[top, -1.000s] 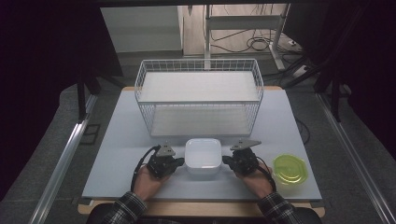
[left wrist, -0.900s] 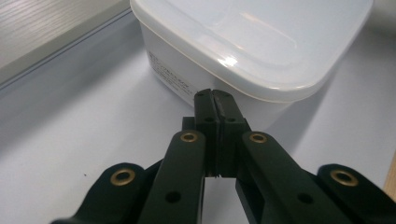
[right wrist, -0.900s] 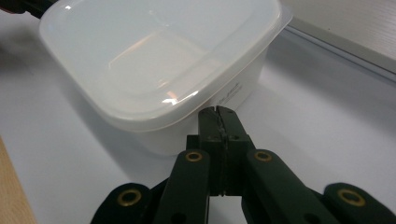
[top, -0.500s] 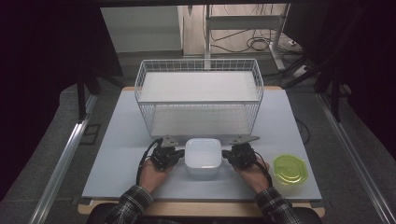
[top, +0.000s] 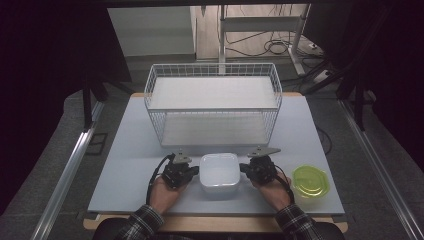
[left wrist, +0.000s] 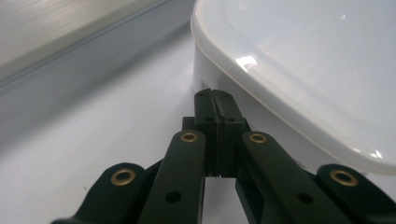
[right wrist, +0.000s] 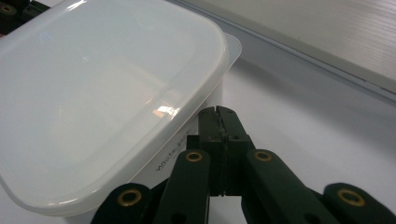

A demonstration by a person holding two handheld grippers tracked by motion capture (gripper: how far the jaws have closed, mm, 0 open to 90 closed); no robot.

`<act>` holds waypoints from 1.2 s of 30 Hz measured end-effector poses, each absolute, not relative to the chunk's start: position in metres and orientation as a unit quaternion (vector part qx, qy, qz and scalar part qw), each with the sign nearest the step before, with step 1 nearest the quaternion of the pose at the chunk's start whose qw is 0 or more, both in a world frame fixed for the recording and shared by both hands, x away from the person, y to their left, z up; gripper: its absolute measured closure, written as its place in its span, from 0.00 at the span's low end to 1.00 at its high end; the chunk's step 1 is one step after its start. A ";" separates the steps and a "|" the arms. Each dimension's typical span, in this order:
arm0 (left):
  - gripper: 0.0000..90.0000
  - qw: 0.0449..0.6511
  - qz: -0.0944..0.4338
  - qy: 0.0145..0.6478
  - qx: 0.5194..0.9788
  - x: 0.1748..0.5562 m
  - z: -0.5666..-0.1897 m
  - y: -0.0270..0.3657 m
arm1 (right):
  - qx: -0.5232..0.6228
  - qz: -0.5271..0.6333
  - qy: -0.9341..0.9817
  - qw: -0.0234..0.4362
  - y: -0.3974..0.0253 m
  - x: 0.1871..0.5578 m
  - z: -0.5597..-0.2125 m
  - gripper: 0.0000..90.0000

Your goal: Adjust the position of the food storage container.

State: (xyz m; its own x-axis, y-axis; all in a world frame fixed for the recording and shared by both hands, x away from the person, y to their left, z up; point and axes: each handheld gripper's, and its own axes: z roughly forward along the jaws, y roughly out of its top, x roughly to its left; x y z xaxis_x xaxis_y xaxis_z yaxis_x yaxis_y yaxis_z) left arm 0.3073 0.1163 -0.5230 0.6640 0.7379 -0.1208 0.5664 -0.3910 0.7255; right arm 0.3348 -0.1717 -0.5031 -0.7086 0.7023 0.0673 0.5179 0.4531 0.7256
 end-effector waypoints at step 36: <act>0.16 0.455 0.127 0.385 0.793 0.257 -0.510 0.169 | 0.345 0.441 0.821 0.106 -0.223 0.296 -0.487 0.30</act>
State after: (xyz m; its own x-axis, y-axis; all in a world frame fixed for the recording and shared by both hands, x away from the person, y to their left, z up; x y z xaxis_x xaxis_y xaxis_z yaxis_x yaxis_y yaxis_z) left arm 0.2573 0.1687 -0.5104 0.6716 0.7259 -0.1488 0.4942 -0.2891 0.8199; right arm 0.2957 -0.2235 -0.4871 -0.7395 0.6605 0.1302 0.4730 0.3722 0.7986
